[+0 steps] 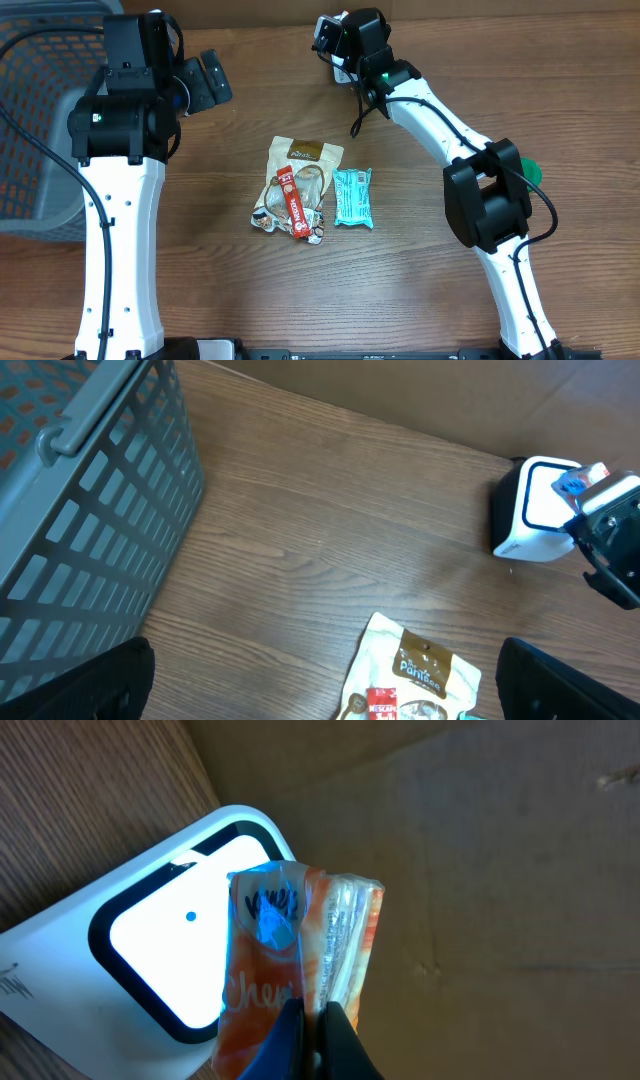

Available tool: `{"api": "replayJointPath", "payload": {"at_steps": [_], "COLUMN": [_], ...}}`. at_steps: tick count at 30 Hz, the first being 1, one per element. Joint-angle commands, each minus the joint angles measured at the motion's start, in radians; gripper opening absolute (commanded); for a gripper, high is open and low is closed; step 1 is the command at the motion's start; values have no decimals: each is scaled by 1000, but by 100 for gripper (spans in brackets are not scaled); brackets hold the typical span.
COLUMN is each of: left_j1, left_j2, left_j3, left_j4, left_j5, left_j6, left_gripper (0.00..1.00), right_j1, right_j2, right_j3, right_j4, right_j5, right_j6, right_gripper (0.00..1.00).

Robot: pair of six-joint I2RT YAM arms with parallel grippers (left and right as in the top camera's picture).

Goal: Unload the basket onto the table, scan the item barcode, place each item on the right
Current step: 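Carry the Kleenex pack up to the white scanner and hold it there, then carry the Kleenex pack right and set it beside the jar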

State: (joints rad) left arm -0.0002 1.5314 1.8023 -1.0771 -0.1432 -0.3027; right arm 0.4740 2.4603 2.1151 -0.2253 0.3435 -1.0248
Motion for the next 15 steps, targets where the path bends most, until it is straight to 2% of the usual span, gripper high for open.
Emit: {"api": "replayJointPath", "payload": {"at_steps": [1, 7, 11, 15], "left_j1": [0, 0, 0, 0], "left_j2": [-15, -15, -15, -15], "left_j3": [16, 16, 16, 16], "left_j4": [3, 3, 3, 3], "left_j5": [-2, -2, -2, -2], "left_j6": [19, 19, 19, 19], "left_gripper": [100, 100, 100, 100], "right_j1": [2, 2, -8, -31], "right_j2": [-3, -121, -265, -402], "right_j3": [20, 21, 21, 20], "right_j4": [6, -68, -240, -510], "right_j5": [0, 4, 3, -28], "right_j6": [144, 488, 709, 860], "right_gripper": [4, 4, 4, 4]}}
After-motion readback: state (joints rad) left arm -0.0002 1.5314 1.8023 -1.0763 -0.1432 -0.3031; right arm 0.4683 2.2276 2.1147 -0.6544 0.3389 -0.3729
